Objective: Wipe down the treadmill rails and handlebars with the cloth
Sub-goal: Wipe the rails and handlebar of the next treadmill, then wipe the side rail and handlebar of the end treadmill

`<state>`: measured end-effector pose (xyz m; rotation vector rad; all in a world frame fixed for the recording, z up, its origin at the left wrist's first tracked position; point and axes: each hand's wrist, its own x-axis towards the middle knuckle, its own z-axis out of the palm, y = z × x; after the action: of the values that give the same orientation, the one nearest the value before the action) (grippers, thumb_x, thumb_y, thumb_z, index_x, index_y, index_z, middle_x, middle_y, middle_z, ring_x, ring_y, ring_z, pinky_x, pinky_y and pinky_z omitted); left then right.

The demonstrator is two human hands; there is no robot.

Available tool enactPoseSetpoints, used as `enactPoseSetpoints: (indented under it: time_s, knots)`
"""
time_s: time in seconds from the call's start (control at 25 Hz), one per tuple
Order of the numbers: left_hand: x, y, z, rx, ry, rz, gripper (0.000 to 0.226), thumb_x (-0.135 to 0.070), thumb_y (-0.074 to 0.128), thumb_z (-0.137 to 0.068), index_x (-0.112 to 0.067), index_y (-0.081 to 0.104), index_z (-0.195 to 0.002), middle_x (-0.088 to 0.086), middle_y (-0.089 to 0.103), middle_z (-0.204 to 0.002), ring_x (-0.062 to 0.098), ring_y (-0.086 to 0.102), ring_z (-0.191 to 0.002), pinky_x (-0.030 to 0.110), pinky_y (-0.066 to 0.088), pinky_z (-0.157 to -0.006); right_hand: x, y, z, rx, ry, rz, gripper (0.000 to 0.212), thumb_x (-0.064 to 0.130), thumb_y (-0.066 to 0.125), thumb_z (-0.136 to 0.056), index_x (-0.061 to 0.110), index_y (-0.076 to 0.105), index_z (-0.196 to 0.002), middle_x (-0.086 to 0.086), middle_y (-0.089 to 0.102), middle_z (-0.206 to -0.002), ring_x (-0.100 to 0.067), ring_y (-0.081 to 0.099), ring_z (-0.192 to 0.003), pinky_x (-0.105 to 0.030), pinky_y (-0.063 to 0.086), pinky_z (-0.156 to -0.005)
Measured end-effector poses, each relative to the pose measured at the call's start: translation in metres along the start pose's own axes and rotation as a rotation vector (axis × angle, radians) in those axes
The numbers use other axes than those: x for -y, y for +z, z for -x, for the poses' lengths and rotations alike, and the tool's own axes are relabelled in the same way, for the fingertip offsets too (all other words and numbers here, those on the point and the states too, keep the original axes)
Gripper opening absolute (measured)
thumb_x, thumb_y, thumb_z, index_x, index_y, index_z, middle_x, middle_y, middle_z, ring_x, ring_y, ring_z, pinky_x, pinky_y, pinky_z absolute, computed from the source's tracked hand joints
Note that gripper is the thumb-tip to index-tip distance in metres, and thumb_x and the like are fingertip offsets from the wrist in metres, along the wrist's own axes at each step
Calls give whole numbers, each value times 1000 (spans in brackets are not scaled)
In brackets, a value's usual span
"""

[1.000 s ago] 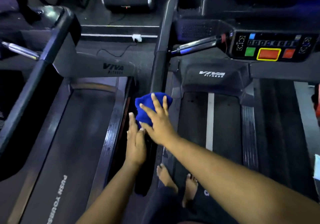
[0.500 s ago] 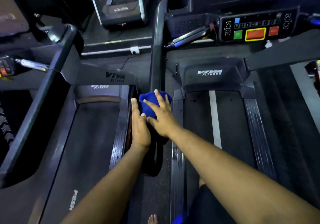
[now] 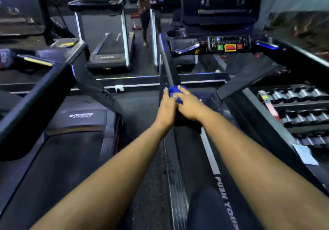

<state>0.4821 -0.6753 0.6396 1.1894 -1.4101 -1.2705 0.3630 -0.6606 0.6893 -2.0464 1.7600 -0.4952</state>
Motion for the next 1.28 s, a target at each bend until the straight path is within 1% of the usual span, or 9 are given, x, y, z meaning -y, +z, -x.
enactPoseSetpoints:
  time_s: [0.16, 0.36, 0.56, 0.72, 0.88, 1.0, 1.12, 1.2, 1.28]
  knots:
    - [-28, -53, 68, 190, 51, -340, 61, -30, 42, -104, -12, 18, -157, 4, 14, -165, 12, 12, -152, 29, 7, -124, 26, 32, 69, -52, 61, 451, 65, 41, 58, -90, 38, 29, -149, 3, 0, -166, -40, 3, -151, -61, 30, -112]
    - [-8, -111, 81, 265, 104, -749, 64, -44, 38, -104, -23, 12, -158, -2, 7, -167, 12, 6, -153, 48, 11, -124, 59, 37, 31, -10, 174, 779, 66, 39, 52, -92, 32, 27, -152, -2, -5, -166, -45, 0, -149, -76, 23, -104]
    - [-6, -135, 32, 291, 223, -942, 65, -43, 38, -103, -23, 10, -159, -4, 4, -167, 12, 6, -153, 48, 8, -123, 51, 42, 37, -81, 177, 732, 67, 45, 56, -90, 41, 27, -151, 5, -2, -166, -37, 7, -150, -56, 40, -102]
    - [-22, -109, -56, 385, 477, -1017, 64, -39, 38, -103, -23, 10, -159, -4, 4, -168, 12, 5, -153, 51, 3, -122, 50, 7, 3, 1, 238, 487, 62, 56, 55, -90, 50, 31, -147, 8, 6, -166, -33, 17, -147, -51, 34, -113]
    - [-46, -77, -151, 596, 698, -1053, 61, -38, 39, -103, -23, 16, -158, -2, 15, -166, 12, 12, -153, 58, 6, -121, 40, -11, -42, 63, 254, 426, 58, 55, 60, -89, 41, 43, -142, -3, 25, -160, -37, 35, -136, -44, 32, -115]
    - [-56, -55, -197, 689, 700, -970, 70, -67, 29, -94, -26, 37, -150, 3, 45, -153, 20, 40, -142, 51, 24, -119, 20, -38, -59, -89, 252, 220, 43, 41, 67, -88, 31, 59, -130, -9, 54, -131, -30, 51, -123, -39, 38, -108]
    - [-84, -4, -219, 934, 323, -496, 103, -98, 26, -67, -21, 63, -125, 11, 69, -123, 31, 62, -118, 47, 45, -107, -6, -76, -69, -413, 410, 236, 57, 52, 68, -83, 31, 55, -135, -9, 50, -126, -31, 50, -121, -40, 40, -108]
    - [-104, 34, -219, 1166, 56, -62, 80, -82, 48, -79, -17, 66, -123, 15, 70, -122, 34, 64, -117, 49, 46, -107, -8, -94, -65, -532, 515, 247, 82, 66, 70, -73, 31, 45, -143, -10, 38, -137, -32, 39, -130, -41, 33, -114]
    - [-122, 62, -213, 1272, -24, 205, 42, -45, 59, -96, -13, 66, -122, 16, 70, -121, 32, 67, -111, 47, 51, -100, -9, -106, -50, -615, 571, 167, 101, 73, 69, -66, 32, 32, -151, -10, 24, -152, -29, 23, -142, -40, 21, -121]
